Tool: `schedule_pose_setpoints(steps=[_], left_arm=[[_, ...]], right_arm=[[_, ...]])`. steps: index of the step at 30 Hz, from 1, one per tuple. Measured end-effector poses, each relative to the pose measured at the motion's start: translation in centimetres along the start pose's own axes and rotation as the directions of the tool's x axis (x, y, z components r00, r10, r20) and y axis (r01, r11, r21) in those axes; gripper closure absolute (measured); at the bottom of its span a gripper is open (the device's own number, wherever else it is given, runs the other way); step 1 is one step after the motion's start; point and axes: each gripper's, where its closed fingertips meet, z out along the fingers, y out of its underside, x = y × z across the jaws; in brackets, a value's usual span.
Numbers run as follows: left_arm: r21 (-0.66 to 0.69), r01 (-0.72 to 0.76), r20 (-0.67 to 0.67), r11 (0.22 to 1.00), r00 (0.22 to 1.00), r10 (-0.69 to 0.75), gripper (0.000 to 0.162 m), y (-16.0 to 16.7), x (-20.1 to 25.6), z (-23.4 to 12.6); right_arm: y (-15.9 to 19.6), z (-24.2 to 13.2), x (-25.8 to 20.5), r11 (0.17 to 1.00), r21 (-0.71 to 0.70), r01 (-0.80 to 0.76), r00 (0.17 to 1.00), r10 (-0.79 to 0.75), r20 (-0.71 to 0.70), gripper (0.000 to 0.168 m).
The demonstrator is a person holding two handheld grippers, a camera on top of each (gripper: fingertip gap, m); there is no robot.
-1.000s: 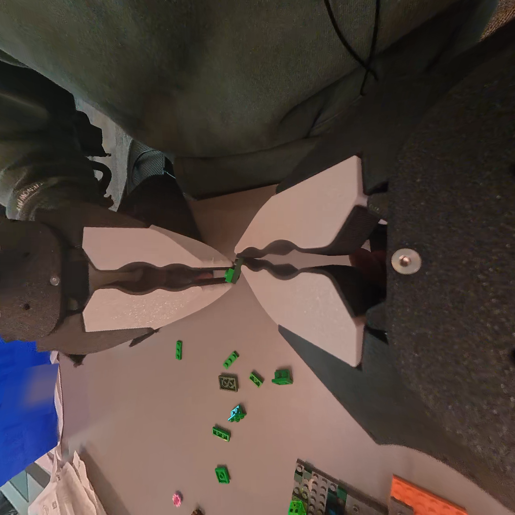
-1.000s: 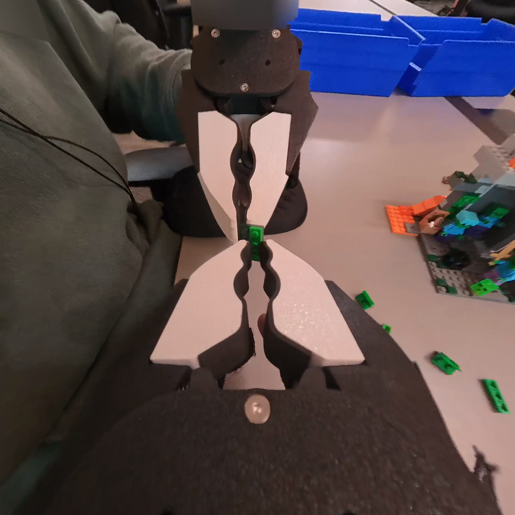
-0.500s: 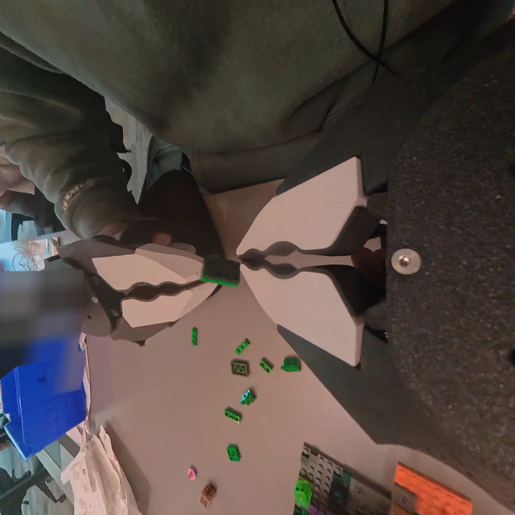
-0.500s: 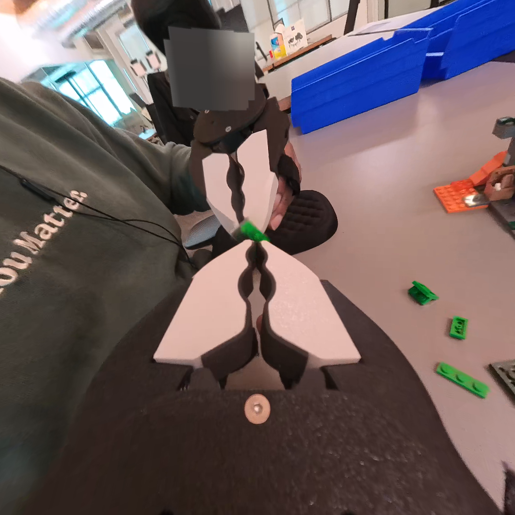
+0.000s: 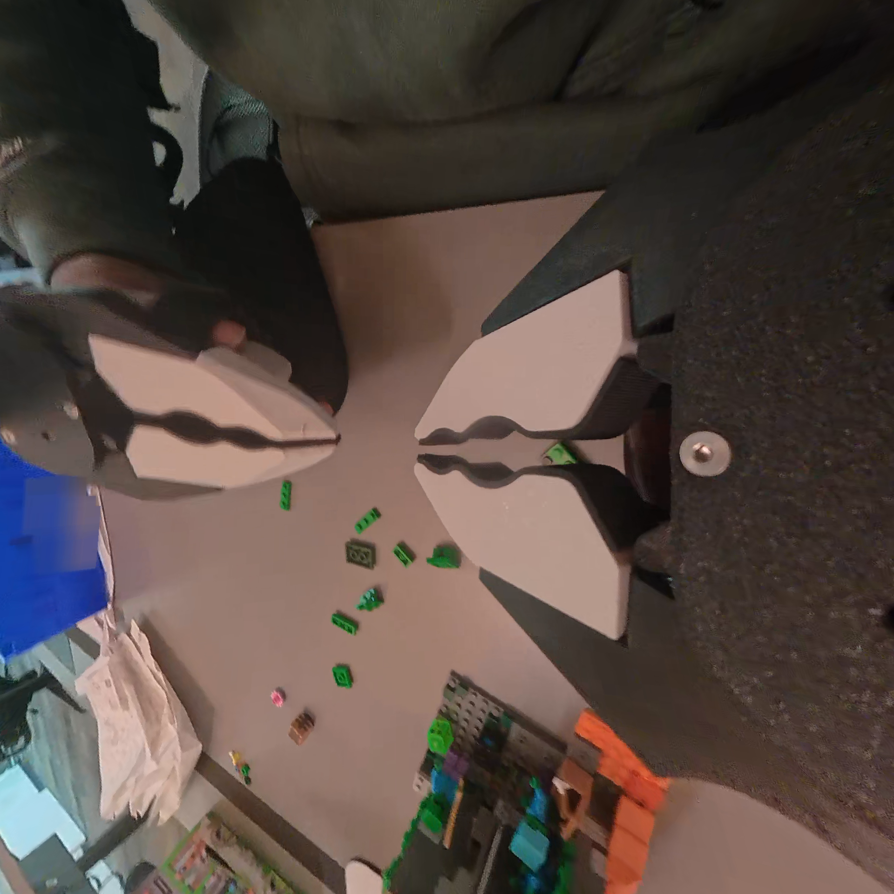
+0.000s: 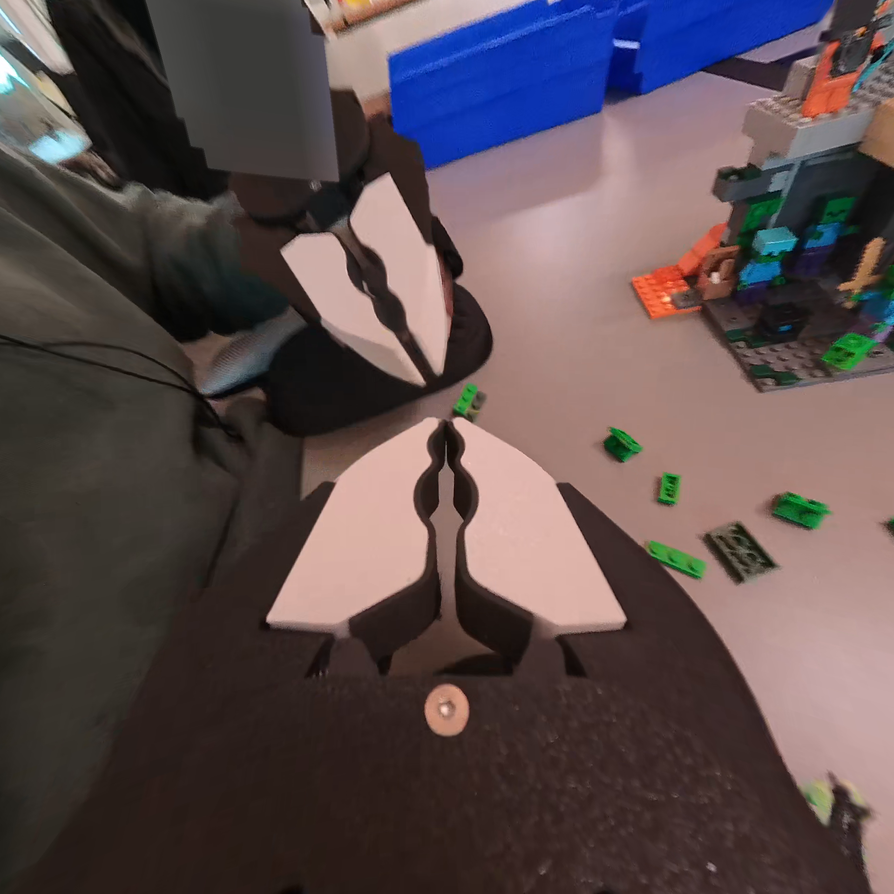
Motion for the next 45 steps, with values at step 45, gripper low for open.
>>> schedule_pose_setpoints(steps=[45], left_arm=[[0.382, 0.349, 0.505, 0.855, 0.697, -0.51, 0.135, 6.5, -8.6, -11.5]], right_arm=[[3.1, 9.3, 3.2, 0.83, -0.535, 0.155, 0.965, -0.242, -0.097, 0.16]])
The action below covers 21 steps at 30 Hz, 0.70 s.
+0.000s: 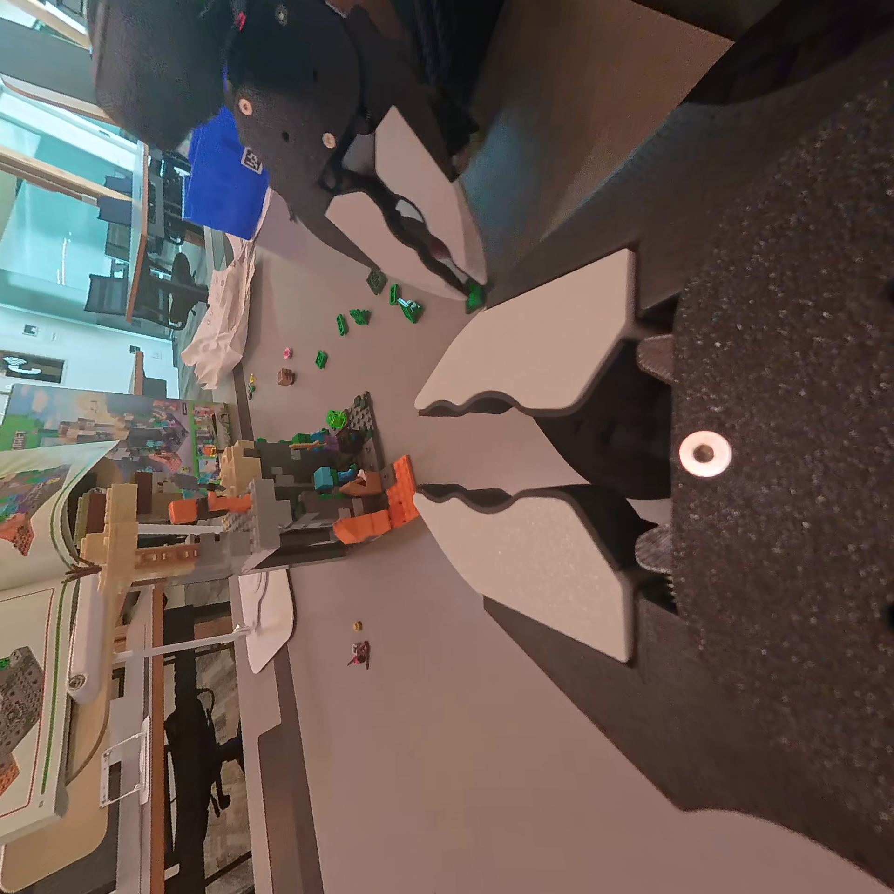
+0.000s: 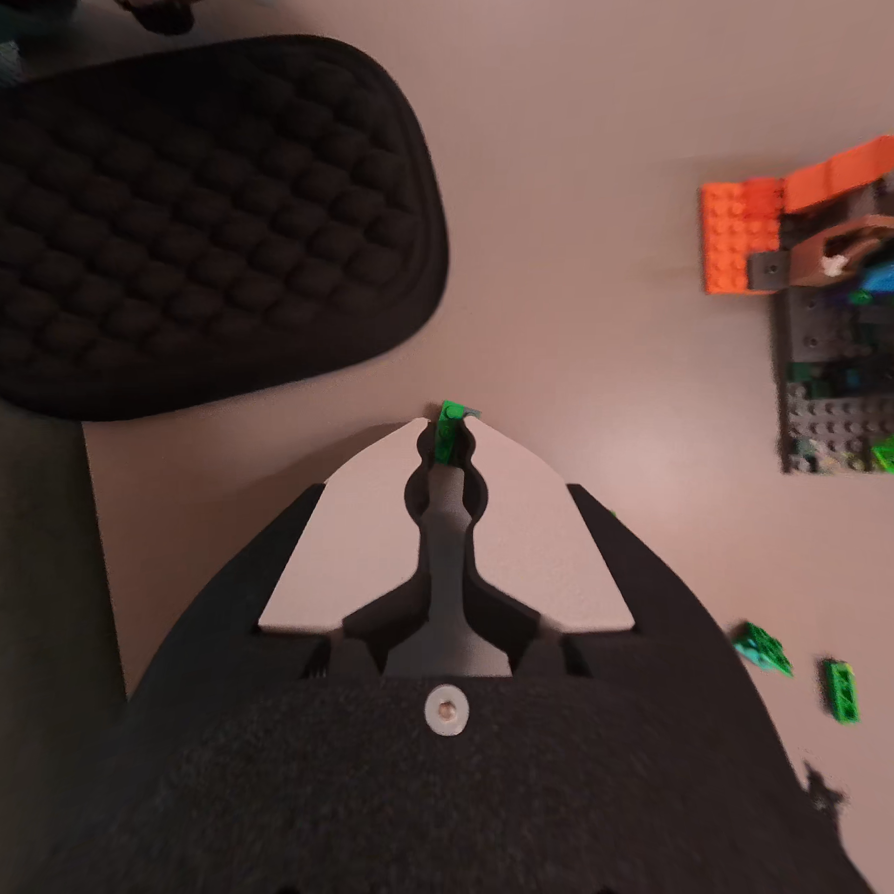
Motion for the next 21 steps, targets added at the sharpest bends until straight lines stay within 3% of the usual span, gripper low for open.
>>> schedule_pose_setpoints(steps=[8, 21], left_arm=[[-0.011, -0.007, 0.0, 1.0, 1.0, 0.007, 0.137, 0.1, 0.1, 0.3], [-0.038, -0.032, -0.017, 0.999, 0.999, 0.032, 0.138, 0.4, 1.0, 0.7]], right_arm=[[2.4, -5.0, 4.2, 0.985, 0.118, -0.128, 0.984, 0.141, -0.111, 0.16], [10.2, -8.5, 13.2, 0.957, 0.078, -0.279, 0.884, 0.287, -0.369, 0.158]])
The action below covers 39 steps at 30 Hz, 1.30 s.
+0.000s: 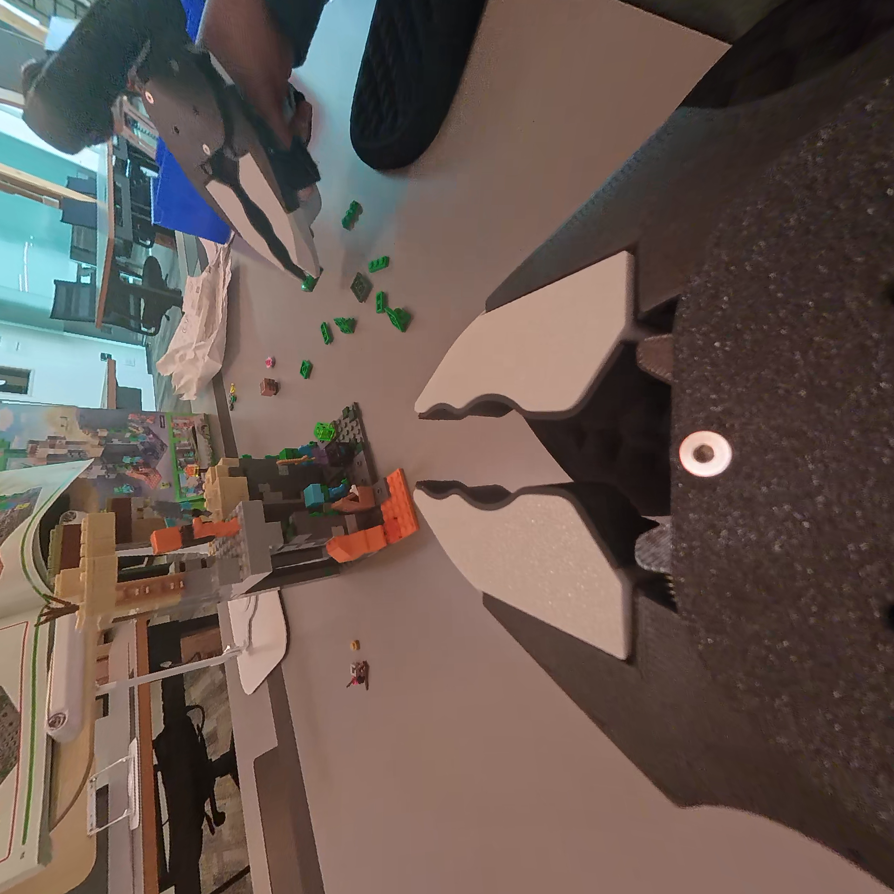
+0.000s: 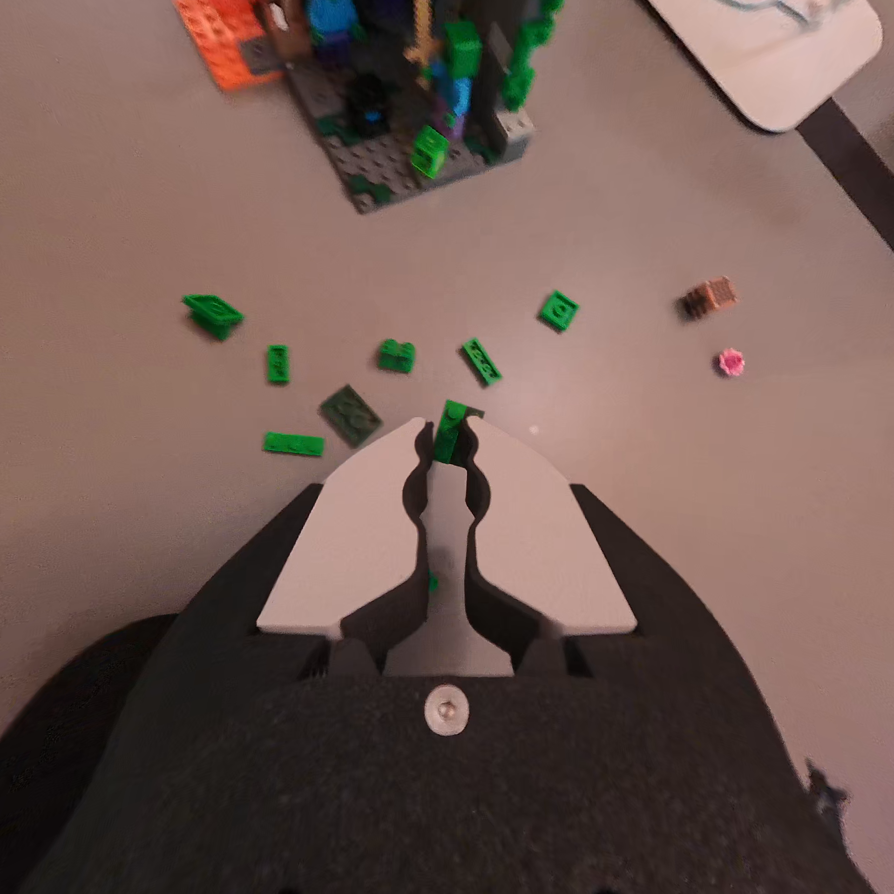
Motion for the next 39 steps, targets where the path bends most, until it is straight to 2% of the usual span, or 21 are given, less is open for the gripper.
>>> schedule_pose_setpoints(steps=[9, 17, 21, 22, 27, 32, 37, 39], left_arm=[[-0.022, -0.004, -0.011, 1.0, 1.0, 0.004, 0.139, 0.4, 0.3, 0.4], [-0.043, -0.029, -0.018, 0.999, 0.999, 0.029, 0.14, 0.6, 0.8, 0.9], [-0.073, -0.062, -0.03, 0.995, 0.998, 0.06, 0.157, 0.9, 1.3, 1.2], [-0.075, -0.079, -0.04, 0.994, 0.996, 0.076, 0.162, 0.8, 1.5, 1.2], [-0.11, -0.166, -0.058, 0.98, 0.985, 0.16, 0.162, 0.6, 2.3, 2.2], [-0.136, -0.265, -0.056, 0.955, 0.964, 0.259, 0.162, 0.2, 2.6, 3.9], [-0.133, -0.254, -0.106, 0.958, 0.965, 0.241, 0.162, -0.6, 3.4, 5.7], [-0.136, -0.273, -0.12, 0.952, 0.959, 0.258, 0.155, -0.9, 3.8, 6.6]], right_arm=[[0.9, 0.0, 1.2, 0.997, 0.06, -0.048, 0.999, 0.047, 0.01, 0.139], [0.3, -1.7, 0.4, 0.979, 0.202, -0.008, 1.0, 0.006, 0.013, 0.142], [-0.1, -2.5, 0.1, 0.952, 0.306, 0.023, 1.0, -0.02, -0.011, 0.168], [-0.2, -2.7, 0.1, 0.946, 0.325, 0.022, 1.0, -0.018, -0.015, 0.168], [-0.4, -2.8, -0.7, 0.93, 0.366, -0.014, 1.0, 0.005, 0.025, 0.168], [-0.3, -2.4, -1.6, 0.93, 0.366, 0.024, 0.998, -0.043, 0.044, 0.167], [-0.4, -2.3, -2.1, 0.925, 0.377, 0.048, 0.996, -0.071, 0.047, 0.157], [-0.5, -2.4, -2.4, 0.921, 0.387, 0.049, 0.995, -0.078, 0.058, 0.156]])
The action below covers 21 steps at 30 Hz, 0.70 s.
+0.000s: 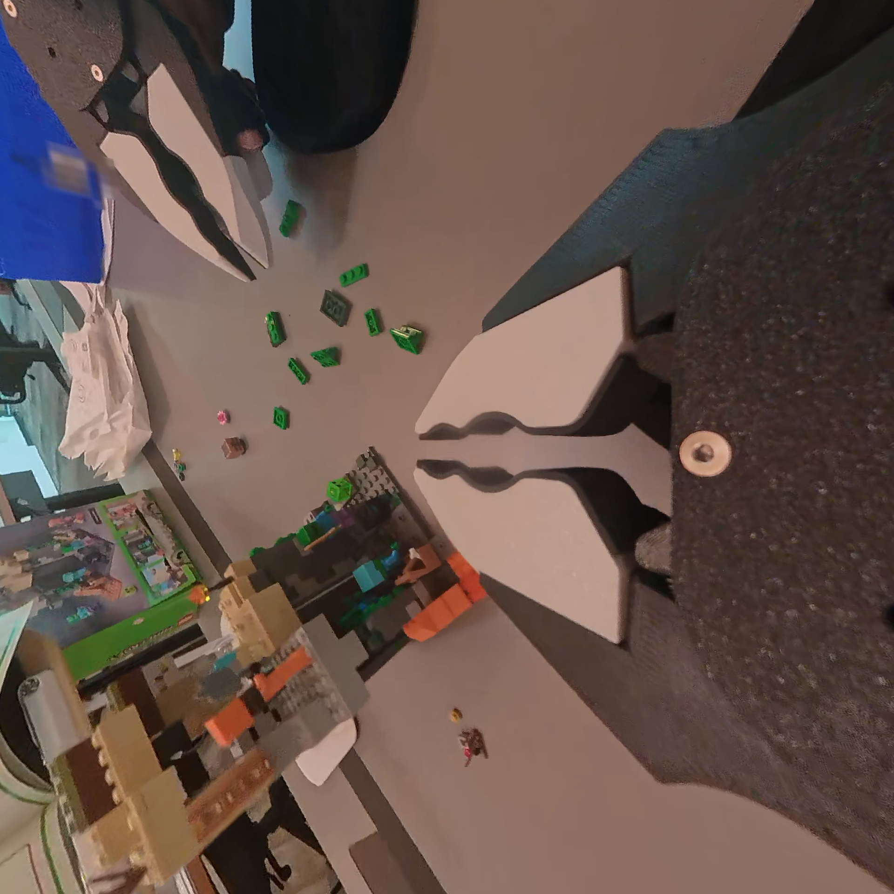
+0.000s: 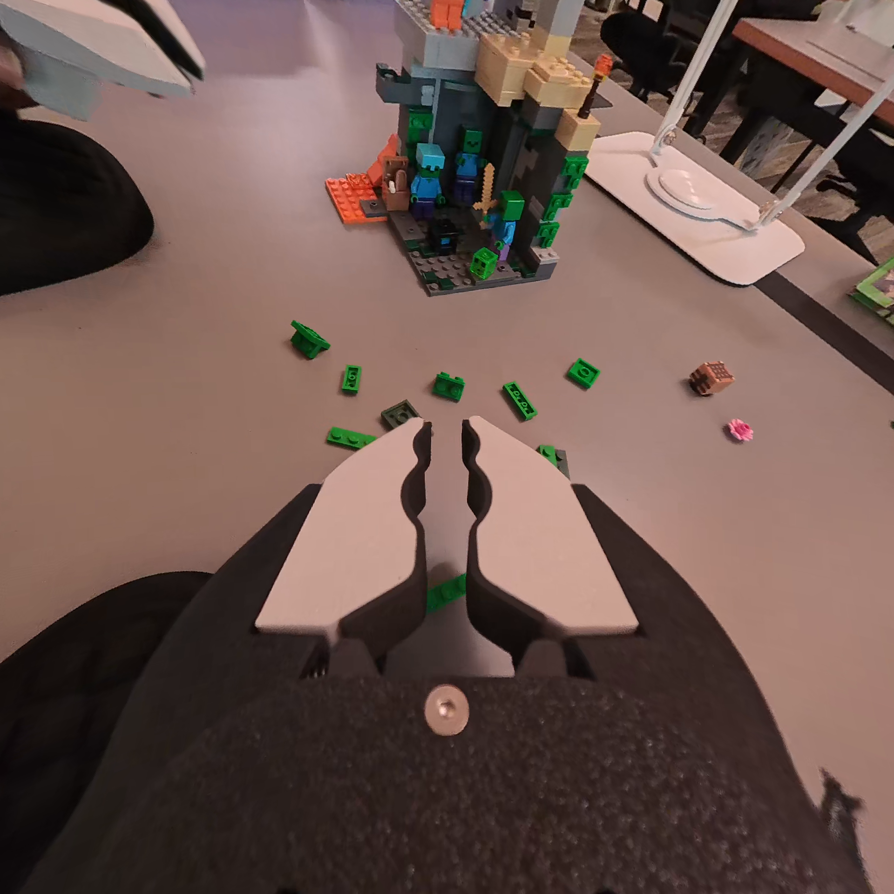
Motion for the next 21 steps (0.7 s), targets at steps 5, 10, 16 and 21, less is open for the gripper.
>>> schedule_pose_setpoints(steps=[5, 10, 16, 21], left_arm=[[-0.032, -0.04, -0.076, 0.999, 0.996, 0.038, 0.149, -0.6, 1.2, 2.3], [-0.089, -0.095, -0.187, 0.992, 0.979, 0.077, 0.147, -0.4, 3.0, 4.2], [-0.112, -0.158, -0.219, 0.981, 0.967, 0.13, 0.147, 0.1, 4.2, 5.2], [-0.106, -0.157, -0.21, 0.982, 0.969, 0.133, 0.148, 0.4, 4.2, 5.1]], right_arm=[[0.1, 0.1, -0.6, 1.0, -0.01, 0.017, 0.999, -0.016, 0.041, 0.156], [1.2, 1.1, -1.5, 0.974, -0.13, 0.186, 0.971, -0.163, 0.173, 0.155], [1.9, 2.2, -1.8, 0.837, -0.173, 0.519, 0.811, -0.419, 0.409, 0.151], [2.7, 3.0, -1.9, 0.715, -0.165, 0.68, 0.668, -0.51, 0.542, 0.151]])
